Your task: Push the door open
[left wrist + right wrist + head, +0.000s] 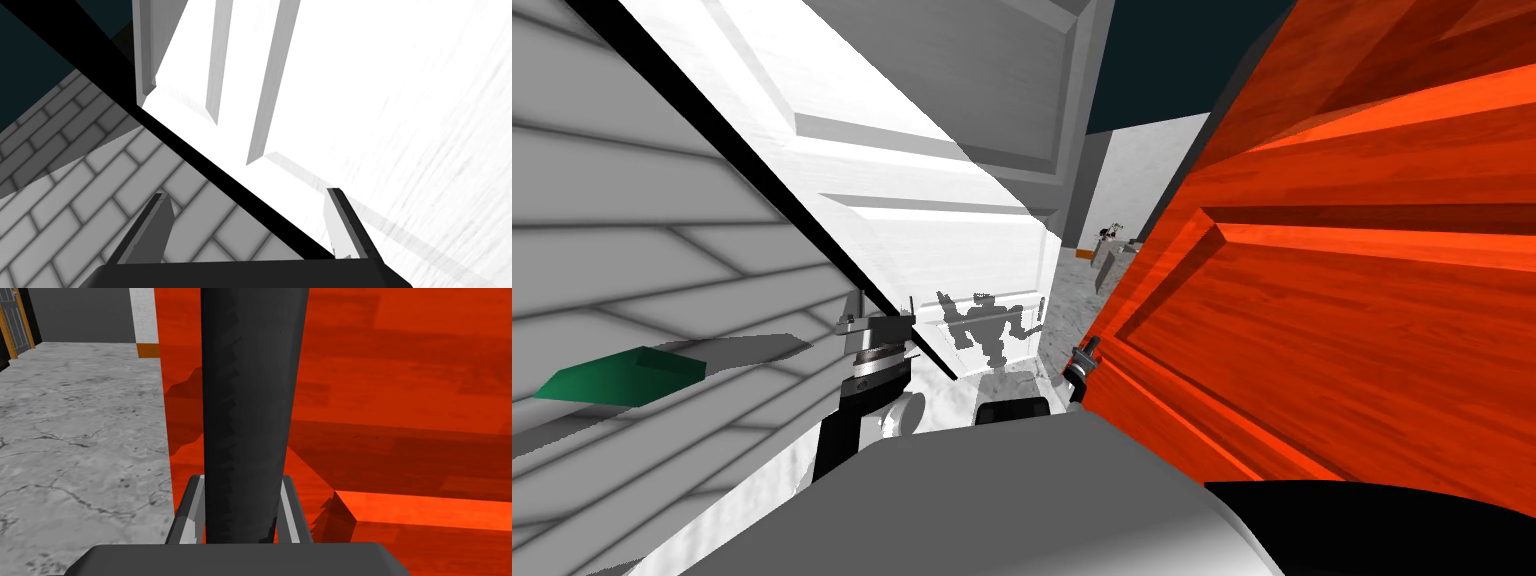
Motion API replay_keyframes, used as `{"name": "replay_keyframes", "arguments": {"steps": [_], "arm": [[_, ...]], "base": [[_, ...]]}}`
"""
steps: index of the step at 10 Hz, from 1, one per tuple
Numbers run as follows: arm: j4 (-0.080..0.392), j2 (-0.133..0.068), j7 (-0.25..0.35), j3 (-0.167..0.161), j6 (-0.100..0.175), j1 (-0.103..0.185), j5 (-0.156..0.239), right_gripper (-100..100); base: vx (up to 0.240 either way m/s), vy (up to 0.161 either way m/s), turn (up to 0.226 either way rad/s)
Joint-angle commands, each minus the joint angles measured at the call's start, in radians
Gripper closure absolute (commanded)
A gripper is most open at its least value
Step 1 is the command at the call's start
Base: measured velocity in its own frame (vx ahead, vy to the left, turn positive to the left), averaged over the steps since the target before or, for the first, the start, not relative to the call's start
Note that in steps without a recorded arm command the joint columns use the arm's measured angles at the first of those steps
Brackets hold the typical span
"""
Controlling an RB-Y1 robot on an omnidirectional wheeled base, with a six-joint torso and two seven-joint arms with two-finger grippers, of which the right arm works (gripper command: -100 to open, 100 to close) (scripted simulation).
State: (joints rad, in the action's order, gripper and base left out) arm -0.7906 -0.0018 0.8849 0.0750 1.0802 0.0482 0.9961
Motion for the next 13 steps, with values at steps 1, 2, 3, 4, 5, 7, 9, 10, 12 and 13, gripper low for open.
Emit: {"name": "replay_keyframes", "arguments": {"steps": [1,2,3,4,5,7,9,10,12,13], "arm": [[0.023,0.0,0.003,0.035,0.025,0.009,0.003,100],[0.029,0.006,0.001,0.05,0.028,0.015,0.005,100],[0.036,0.012,-0.001,0.064,0.031,0.021,0.007,100],[0.042,0.018,-0.003,0.078,0.035,0.027,0.008,100],[0.053,0.029,-0.006,0.101,0.04,0.036,0.01,100],[0.068,0.047,-0.011,0.134,0.048,0.05,0.014,100],[0.075,0.015,-0.013,0.133,0.061,0.055,0.031,100],[0.079,0.007,-0.013,0.135,0.068,0.058,0.037,100],[0.09,-0.017,-0.014,0.142,0.091,0.067,0.056,100],[0.09,-0.017,-0.014,0.142,0.091,0.067,0.056,100]], "base": [[0.071,-0.036,0.035],[0.084,-0.038,0.024],[0.089,-0.041,0.018],[0.098,-0.055,0.012],[0.111,-0.067,0.042],[0.135,-0.075,0.022],[0.03,-0.067,0.036],[-0.044,-0.149,0.109],[-0.041,-0.149,0.068],[0.0,-0.104,0.035]]}}
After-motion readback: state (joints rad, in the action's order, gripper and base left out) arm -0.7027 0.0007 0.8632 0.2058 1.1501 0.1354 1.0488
